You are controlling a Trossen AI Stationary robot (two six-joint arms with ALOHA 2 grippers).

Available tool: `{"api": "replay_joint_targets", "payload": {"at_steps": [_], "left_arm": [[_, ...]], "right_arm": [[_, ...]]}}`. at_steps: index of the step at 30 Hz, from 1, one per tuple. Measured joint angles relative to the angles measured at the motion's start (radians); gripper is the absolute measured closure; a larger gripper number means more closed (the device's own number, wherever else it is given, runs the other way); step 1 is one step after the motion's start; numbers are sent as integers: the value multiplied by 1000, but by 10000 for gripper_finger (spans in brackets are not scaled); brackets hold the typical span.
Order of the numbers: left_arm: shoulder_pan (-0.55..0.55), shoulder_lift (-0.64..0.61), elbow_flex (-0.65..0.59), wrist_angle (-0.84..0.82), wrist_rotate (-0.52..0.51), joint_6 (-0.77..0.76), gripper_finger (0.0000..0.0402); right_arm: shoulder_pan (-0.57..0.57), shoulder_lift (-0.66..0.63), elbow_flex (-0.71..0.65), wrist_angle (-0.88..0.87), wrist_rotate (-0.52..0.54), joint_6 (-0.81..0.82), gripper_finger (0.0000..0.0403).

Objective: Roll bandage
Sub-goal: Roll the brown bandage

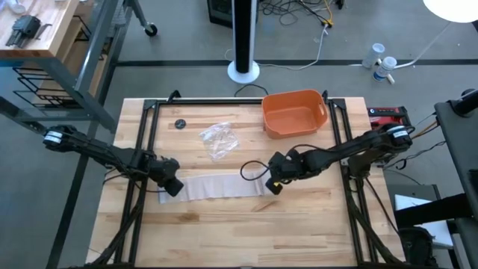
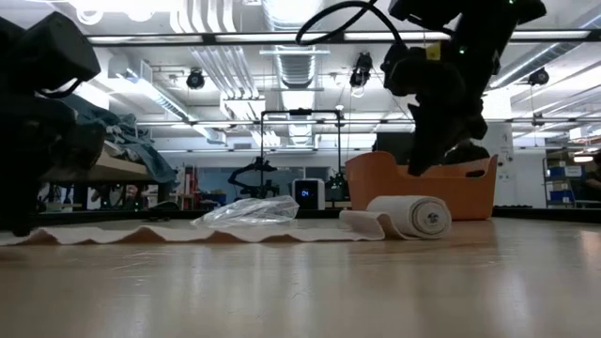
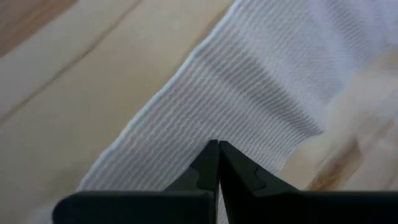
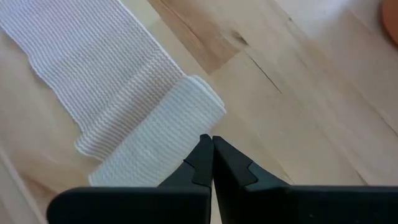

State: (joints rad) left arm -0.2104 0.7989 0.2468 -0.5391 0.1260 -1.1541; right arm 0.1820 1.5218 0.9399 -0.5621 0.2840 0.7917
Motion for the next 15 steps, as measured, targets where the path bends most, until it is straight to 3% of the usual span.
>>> {"api": "replay_joint_targets", "payload": {"at_steps": [10, 15], "left_arm": [[0, -4, 176, -107, -219, 207, 401], [-6, 10, 291, -121, -352, 337, 401]], "right_arm": [[-6, -47, -21, 10, -71, -2, 403], [-6, -31, -94, 172, -131, -6, 403]]}}
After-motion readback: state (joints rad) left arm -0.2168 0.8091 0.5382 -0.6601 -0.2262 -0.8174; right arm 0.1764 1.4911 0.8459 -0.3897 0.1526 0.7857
